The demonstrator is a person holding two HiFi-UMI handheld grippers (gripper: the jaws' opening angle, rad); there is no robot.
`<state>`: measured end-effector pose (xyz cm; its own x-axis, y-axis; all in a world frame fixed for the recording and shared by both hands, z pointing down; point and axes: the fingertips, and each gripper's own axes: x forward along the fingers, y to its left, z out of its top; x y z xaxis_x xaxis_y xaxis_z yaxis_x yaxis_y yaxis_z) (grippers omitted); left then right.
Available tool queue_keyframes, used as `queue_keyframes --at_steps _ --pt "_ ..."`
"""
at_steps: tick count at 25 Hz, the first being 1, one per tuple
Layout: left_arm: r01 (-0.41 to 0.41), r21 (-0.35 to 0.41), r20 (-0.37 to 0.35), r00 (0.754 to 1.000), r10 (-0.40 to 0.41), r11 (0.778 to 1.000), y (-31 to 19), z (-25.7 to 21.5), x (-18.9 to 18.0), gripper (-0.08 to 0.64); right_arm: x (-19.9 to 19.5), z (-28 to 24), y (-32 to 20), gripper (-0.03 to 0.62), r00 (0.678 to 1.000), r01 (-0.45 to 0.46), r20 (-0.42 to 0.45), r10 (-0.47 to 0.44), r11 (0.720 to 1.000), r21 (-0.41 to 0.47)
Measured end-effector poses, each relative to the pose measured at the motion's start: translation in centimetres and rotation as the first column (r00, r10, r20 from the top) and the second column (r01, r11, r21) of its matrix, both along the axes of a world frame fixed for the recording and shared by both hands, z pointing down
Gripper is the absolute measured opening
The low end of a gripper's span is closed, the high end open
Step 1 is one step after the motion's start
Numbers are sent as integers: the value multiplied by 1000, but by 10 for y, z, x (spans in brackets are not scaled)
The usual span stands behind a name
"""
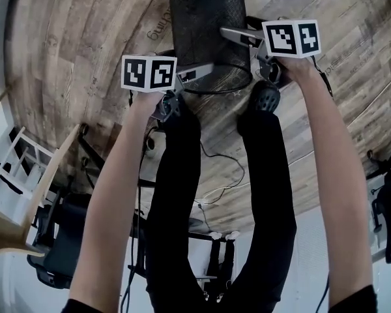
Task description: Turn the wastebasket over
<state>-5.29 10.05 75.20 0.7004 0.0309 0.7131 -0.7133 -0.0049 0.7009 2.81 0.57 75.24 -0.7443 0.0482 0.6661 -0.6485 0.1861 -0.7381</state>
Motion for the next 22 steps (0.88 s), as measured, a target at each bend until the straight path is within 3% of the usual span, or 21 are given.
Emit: queue_keyframes --at_steps 10,18,22 --pt "-25 94 48 999 20 995 -4 -5 6 552 4 -4 -2 387 999 -19 -26 21 998 66" --pt "-123 183 110 989 104 975 -8 -11 15 551 15 -10 1 383 998 -3 -58 10 993 119" --pt "-111 189 117 989 90 976 -7 -9 19 551 16 -10 2 382 994 62 -92 -51 991 121"
